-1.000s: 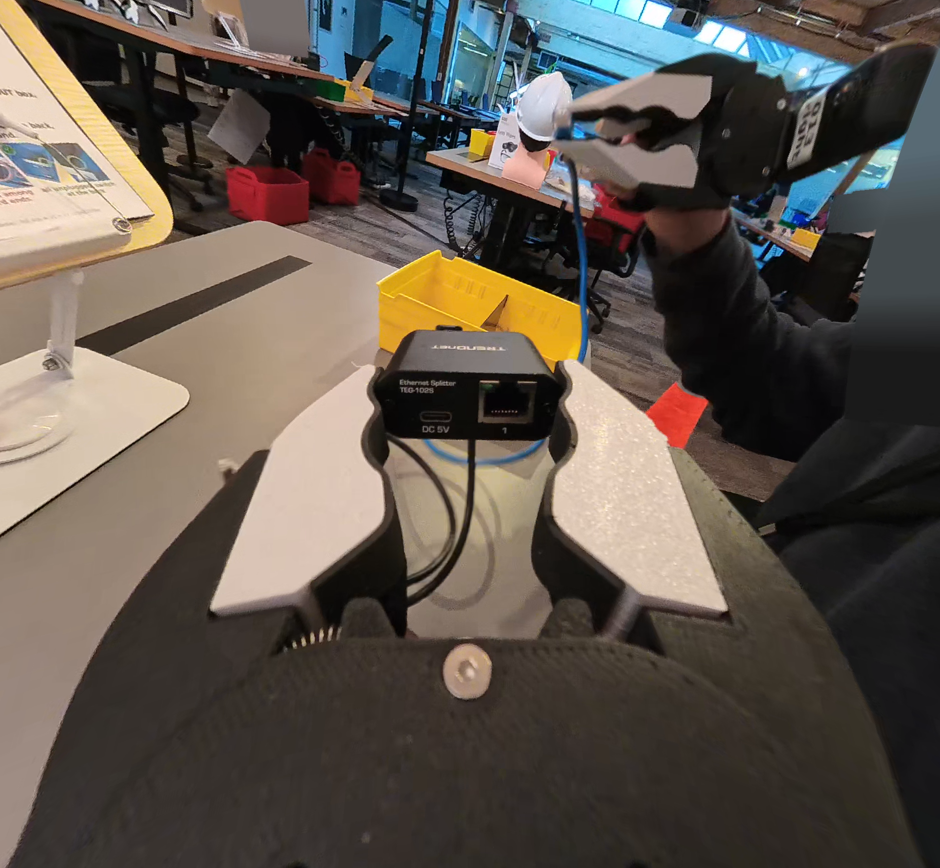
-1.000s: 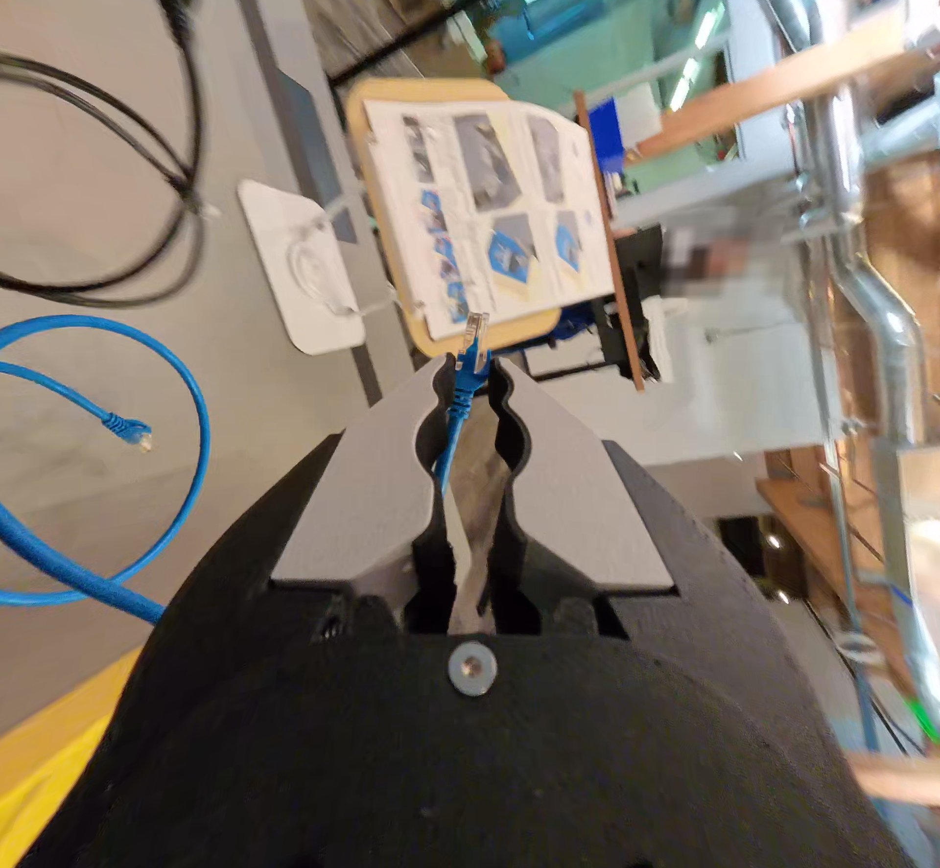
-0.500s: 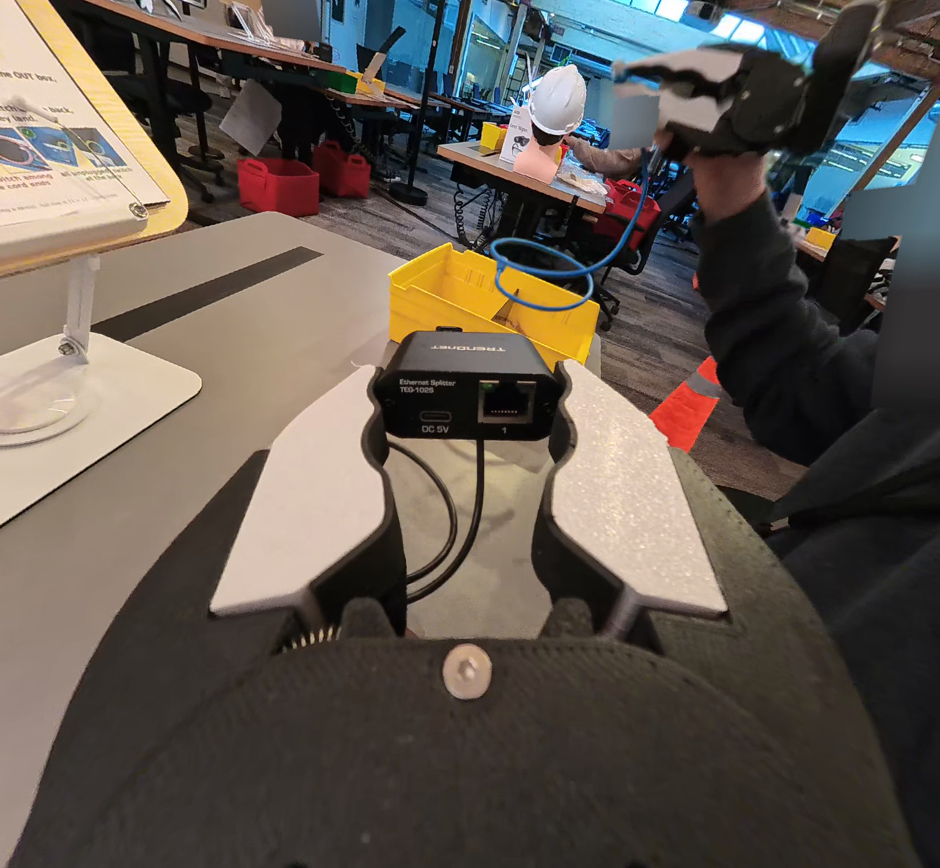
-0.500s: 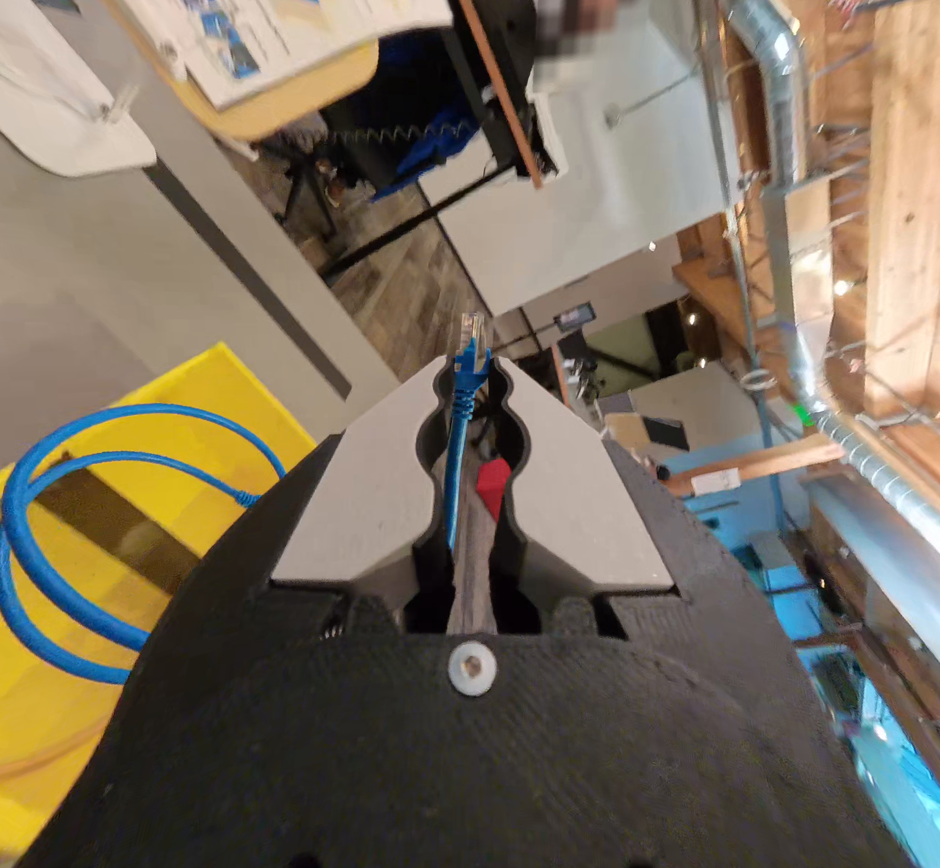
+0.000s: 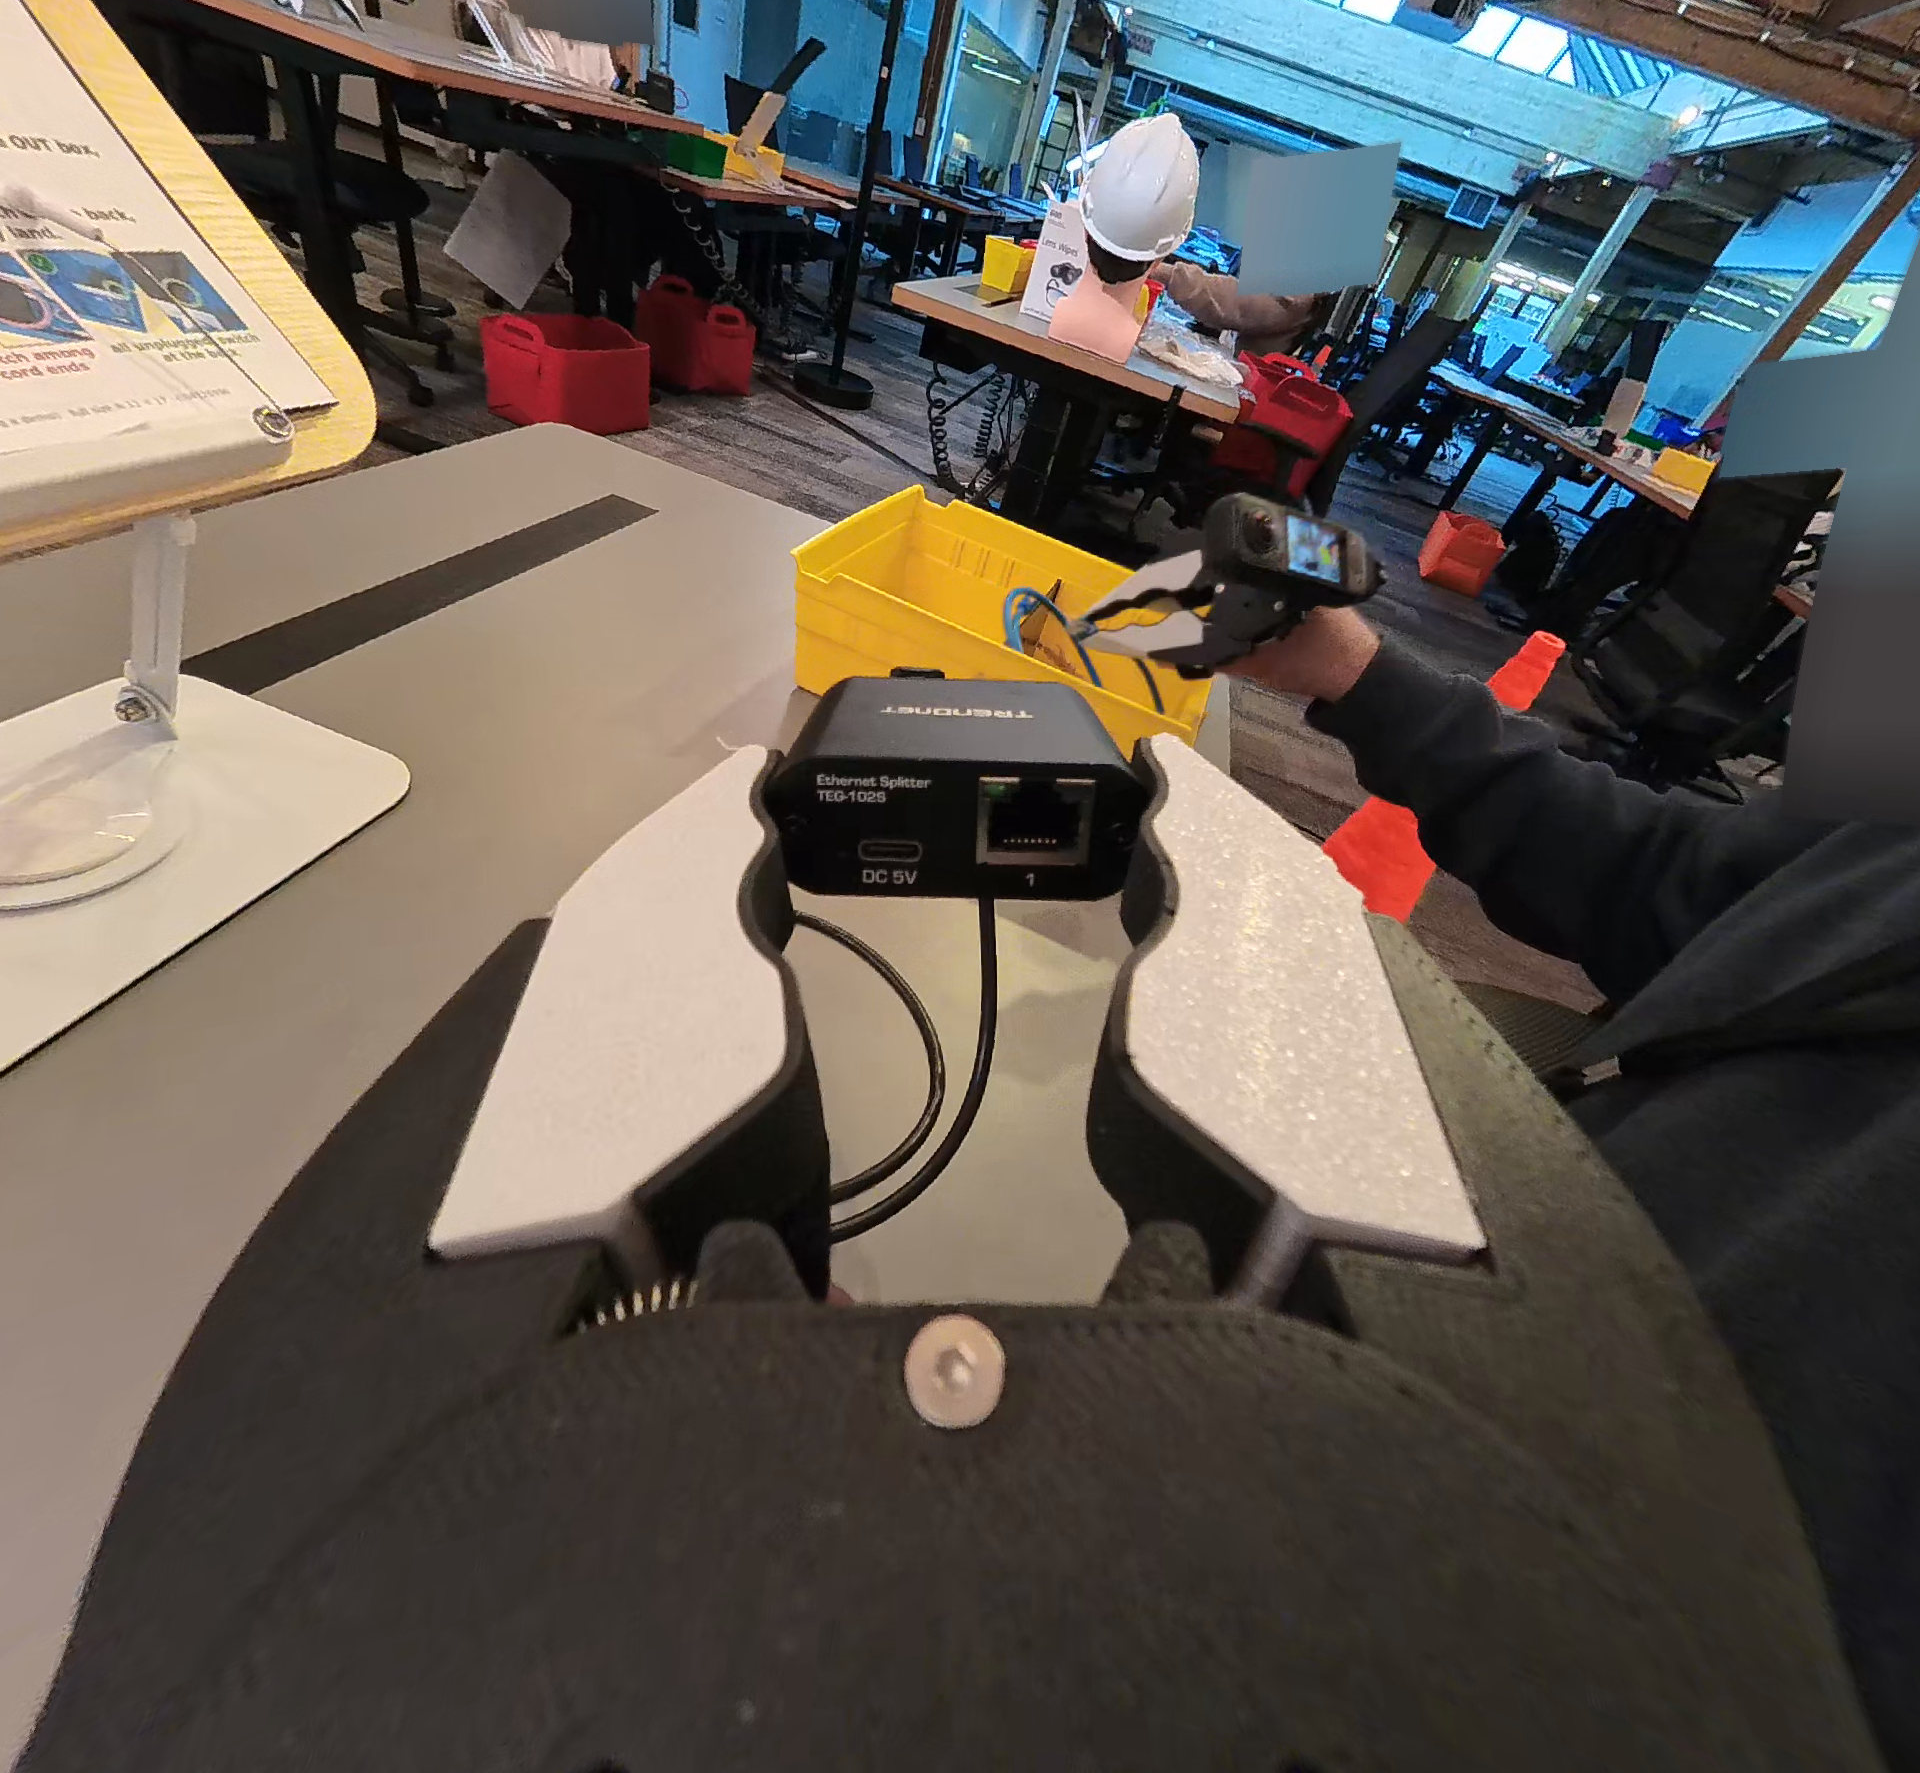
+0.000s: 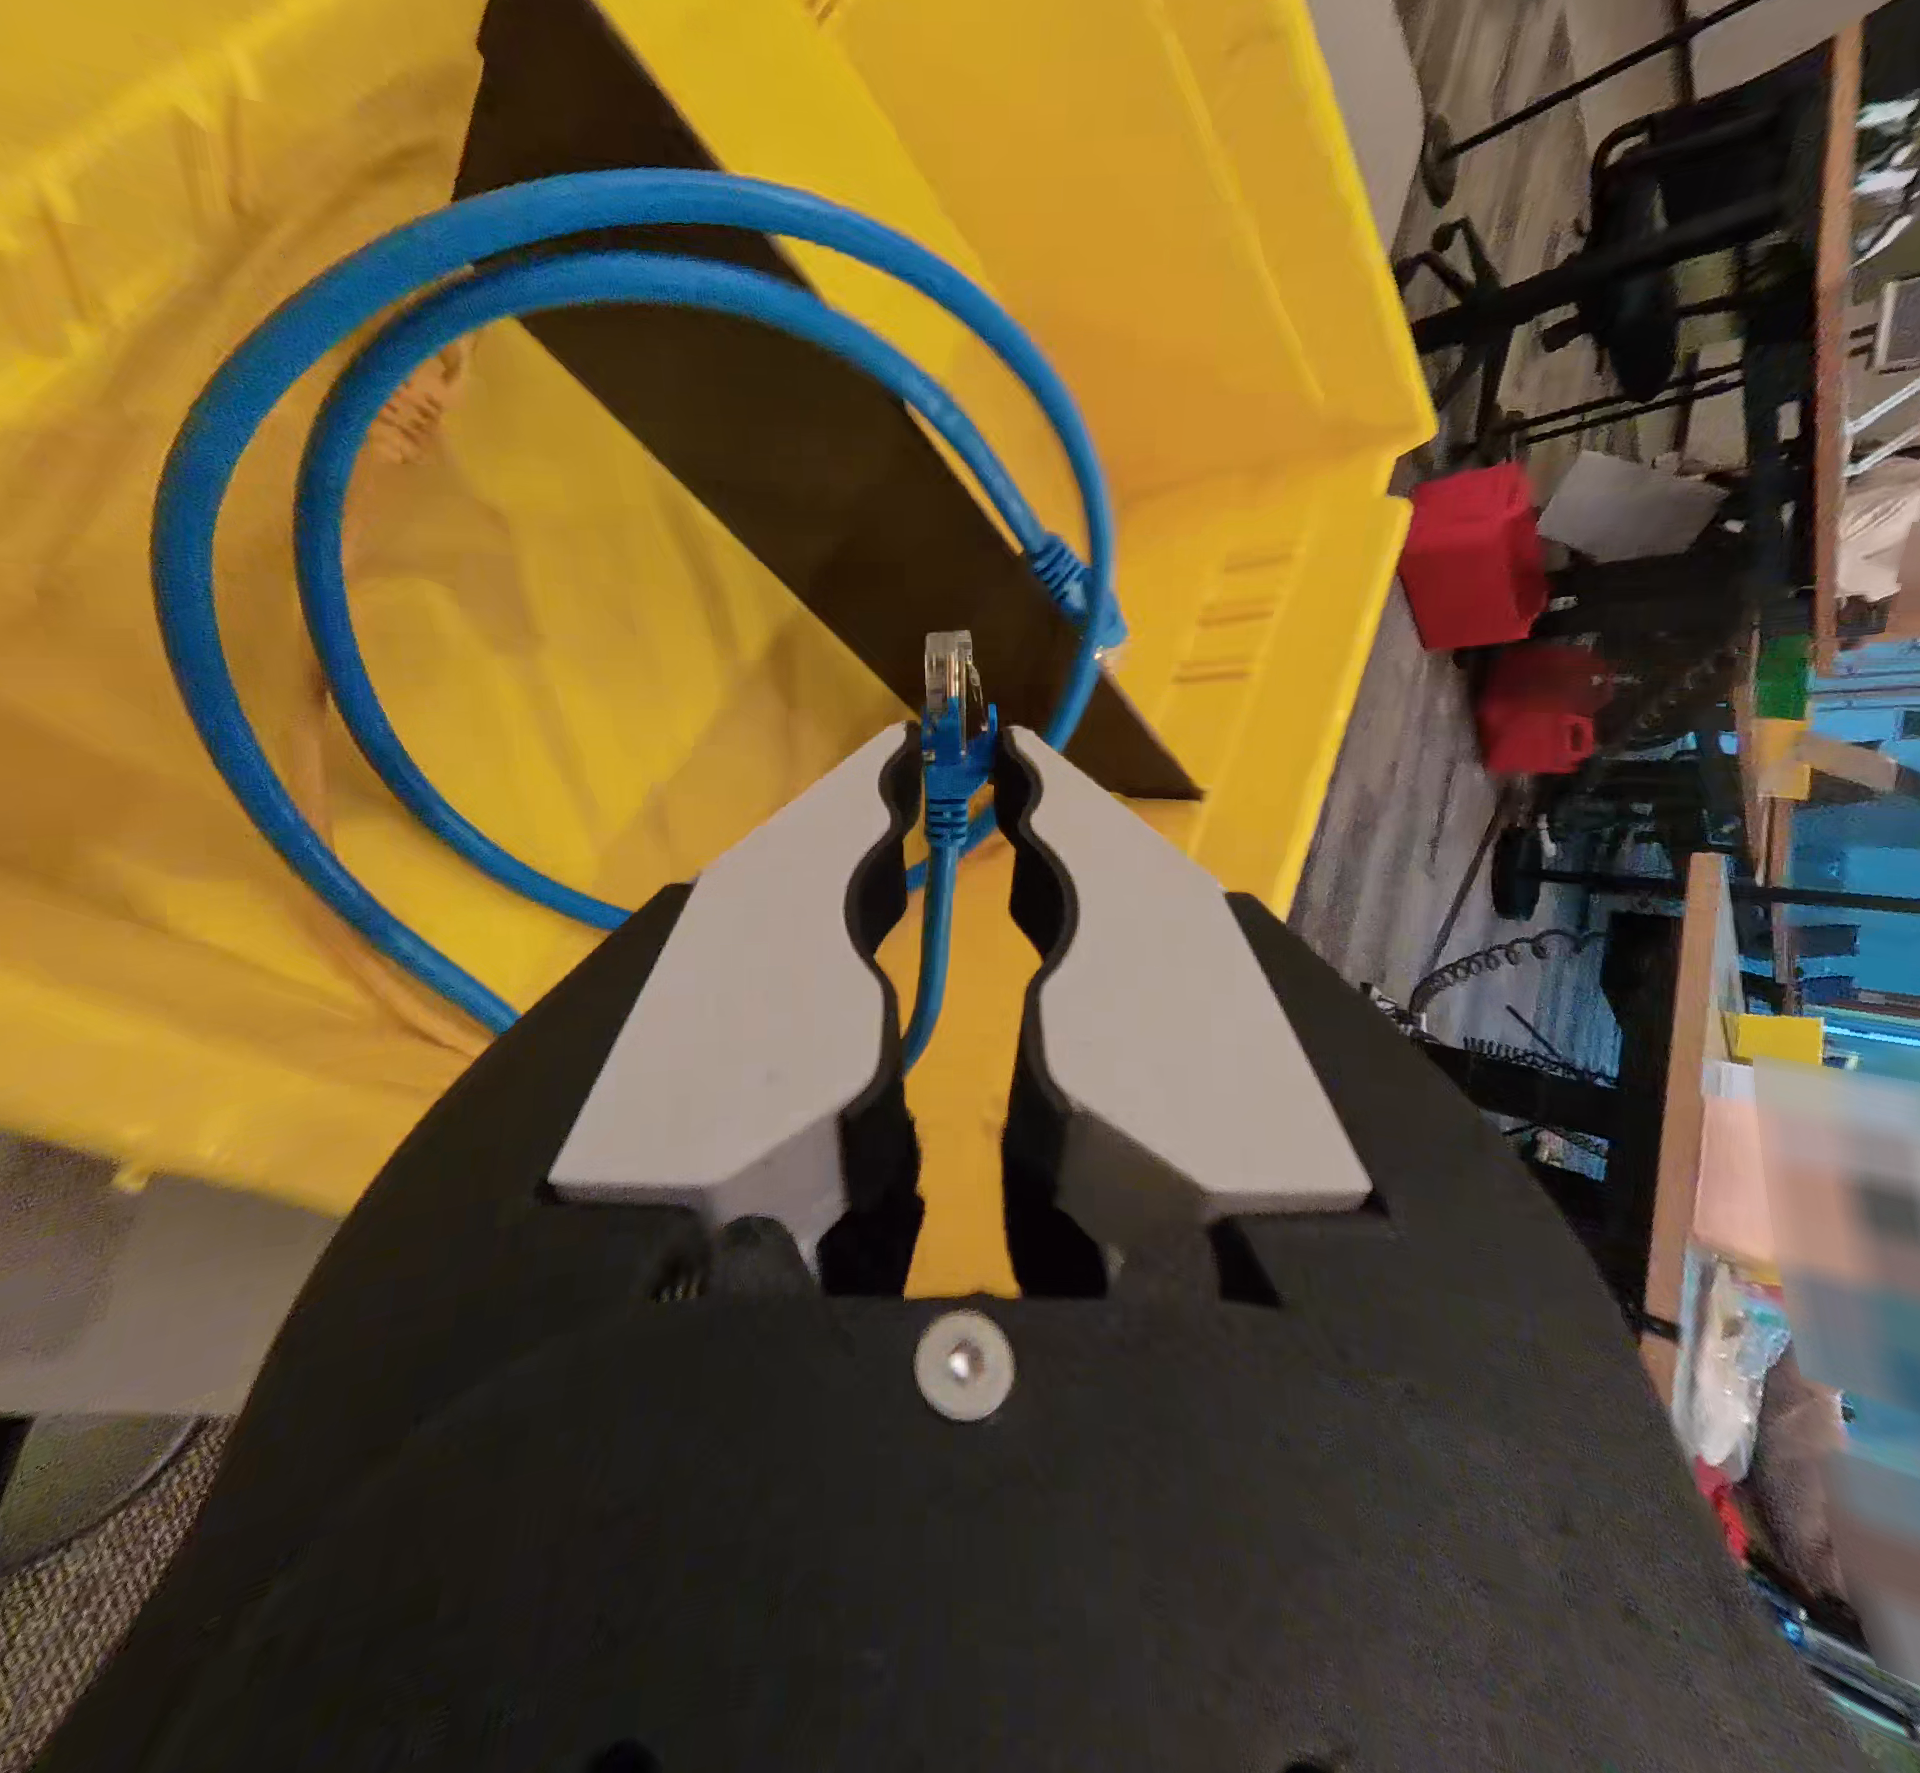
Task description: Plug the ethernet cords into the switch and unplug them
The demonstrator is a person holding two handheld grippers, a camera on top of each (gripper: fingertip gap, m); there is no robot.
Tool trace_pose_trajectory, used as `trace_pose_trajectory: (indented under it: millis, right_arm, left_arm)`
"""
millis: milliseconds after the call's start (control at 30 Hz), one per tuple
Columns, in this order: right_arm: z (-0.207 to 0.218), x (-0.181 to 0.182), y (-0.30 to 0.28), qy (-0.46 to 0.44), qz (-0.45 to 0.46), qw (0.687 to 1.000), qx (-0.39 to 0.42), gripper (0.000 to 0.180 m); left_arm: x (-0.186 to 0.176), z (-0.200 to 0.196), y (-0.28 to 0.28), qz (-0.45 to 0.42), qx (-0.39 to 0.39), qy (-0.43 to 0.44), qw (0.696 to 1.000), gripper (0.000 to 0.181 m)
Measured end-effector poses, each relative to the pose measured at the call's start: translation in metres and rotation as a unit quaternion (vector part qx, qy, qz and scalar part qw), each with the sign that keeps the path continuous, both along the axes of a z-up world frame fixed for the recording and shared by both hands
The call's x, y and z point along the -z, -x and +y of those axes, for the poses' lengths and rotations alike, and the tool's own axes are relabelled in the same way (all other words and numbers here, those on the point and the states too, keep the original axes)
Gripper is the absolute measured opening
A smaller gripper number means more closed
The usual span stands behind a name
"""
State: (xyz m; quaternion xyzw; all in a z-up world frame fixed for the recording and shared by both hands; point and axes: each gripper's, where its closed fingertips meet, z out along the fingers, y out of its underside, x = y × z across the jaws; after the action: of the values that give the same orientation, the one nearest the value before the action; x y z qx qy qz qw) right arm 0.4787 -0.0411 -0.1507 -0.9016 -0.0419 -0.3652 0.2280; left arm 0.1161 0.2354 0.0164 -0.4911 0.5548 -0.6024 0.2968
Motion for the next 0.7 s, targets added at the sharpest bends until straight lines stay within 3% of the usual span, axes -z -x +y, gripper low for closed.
trace_pose_trajectory:
  millis: [133, 167, 333, 433, 533, 700]
  right_arm:
    - [-0.005, 0.006, -0.001, -0.005, 0.052, 0.999, 0.016, 0.024]
    - [-0.008, 0.004, -0.001, 0.0, 0.061, 0.998, 0.018, 0.036]
    - [-0.003, -0.042, 0.007, -0.029, 0.039, 0.999, -0.014, 0.047]
    - [0.036, -0.093, 0.058, -0.104, 0.003, 0.988, -0.116, 0.042]
    - [0.088, -0.136, 0.136, -0.154, -0.036, 0.957, -0.242, 0.04]
    - [0.167, -0.164, 0.26, -0.183, -0.077, 0.889, -0.413, 0.035]
  left_arm:
    - [0.004, -0.001, 0.0, 0.005, 0.002, -0.002, 1.0, 0.062]
    - [0.004, -0.002, 0.0, 0.005, 0.002, -0.002, 1.0, 0.062]
    - [0.003, 0.0, 0.0, 0.004, 0.0, 0.003, 1.0, 0.062]
    - [0.005, -0.002, -0.002, 0.004, 0.002, 0.006, 1.0, 0.061]
    - [0.006, -0.008, -0.004, 0.003, 0.011, 0.01, 1.0, 0.061]
    - [0.004, -0.021, -0.005, -0.004, 0.027, 0.018, 0.999, 0.062]
